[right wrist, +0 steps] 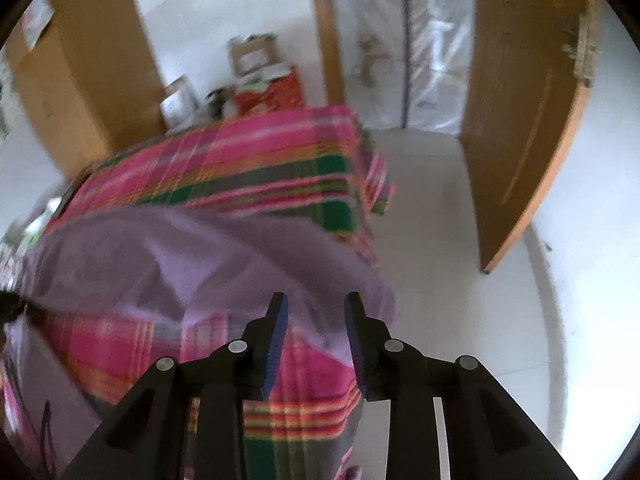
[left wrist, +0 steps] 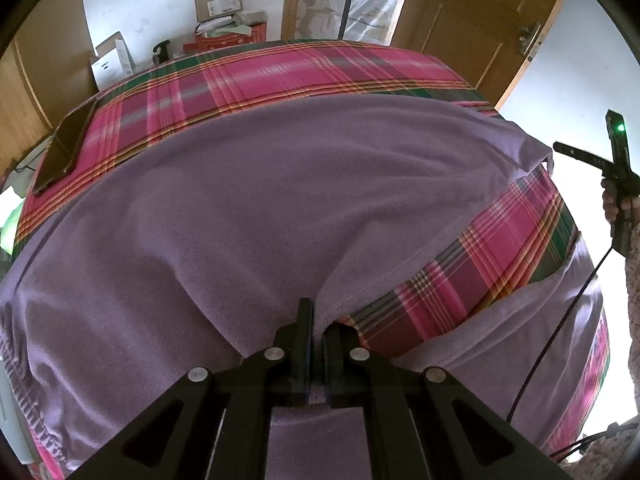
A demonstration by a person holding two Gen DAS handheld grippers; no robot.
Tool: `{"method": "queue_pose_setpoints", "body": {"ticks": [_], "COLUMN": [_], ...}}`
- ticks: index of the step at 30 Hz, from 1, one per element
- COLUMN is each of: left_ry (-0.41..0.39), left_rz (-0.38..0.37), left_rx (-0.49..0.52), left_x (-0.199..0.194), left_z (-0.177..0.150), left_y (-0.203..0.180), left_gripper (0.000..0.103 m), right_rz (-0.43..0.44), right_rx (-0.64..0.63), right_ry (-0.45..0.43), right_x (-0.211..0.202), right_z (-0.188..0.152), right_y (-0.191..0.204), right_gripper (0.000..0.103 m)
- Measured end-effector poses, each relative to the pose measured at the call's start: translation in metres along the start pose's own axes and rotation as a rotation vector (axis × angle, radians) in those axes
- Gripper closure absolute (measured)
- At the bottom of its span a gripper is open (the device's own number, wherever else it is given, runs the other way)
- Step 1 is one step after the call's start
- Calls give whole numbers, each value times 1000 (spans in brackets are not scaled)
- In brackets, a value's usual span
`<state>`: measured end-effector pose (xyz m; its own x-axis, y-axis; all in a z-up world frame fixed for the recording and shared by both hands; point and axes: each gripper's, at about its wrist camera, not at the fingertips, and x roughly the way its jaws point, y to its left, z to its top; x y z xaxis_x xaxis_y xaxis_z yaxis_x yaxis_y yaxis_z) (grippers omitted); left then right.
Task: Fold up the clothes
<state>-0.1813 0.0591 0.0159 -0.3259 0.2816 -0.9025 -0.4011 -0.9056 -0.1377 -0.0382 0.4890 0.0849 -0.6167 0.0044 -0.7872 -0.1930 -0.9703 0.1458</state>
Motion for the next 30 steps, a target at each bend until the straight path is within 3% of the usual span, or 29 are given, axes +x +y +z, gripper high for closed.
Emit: {"method": "queue_pose_setpoints", "body": {"ticks": [7,12,17,20,21,22,30], "left_ry": [-1,3,13,11,11,12,17], "left_rz": [-1,-5,-4,-4,-4,-4,-6], "left_rx": [-14,-15,-19,-16,-16,-16,-14], "left_x": [1,1,5,5,5,5,8], "left_z": [-1,-3,-2,-3,-3,-3,0], "left_y": [-1,0,0,-2,-2,-2,-1], "left_gripper": [99,99,99,99,99,99,99], "right_rz": [-1,-4,-44,-104,-124,-128,-220], "right_rx": [100,92,63,17,1,-5,20], "right_ry": [-8,35,16,22,24,26,-89], "right_x": [38,65,70,70,70,70,61], "right_z": [25,29,26,26,26,26,43], "right_y": [-3,1,5,13,16,17,13], "right_gripper": [66,66,66,77,92,96,99]}}
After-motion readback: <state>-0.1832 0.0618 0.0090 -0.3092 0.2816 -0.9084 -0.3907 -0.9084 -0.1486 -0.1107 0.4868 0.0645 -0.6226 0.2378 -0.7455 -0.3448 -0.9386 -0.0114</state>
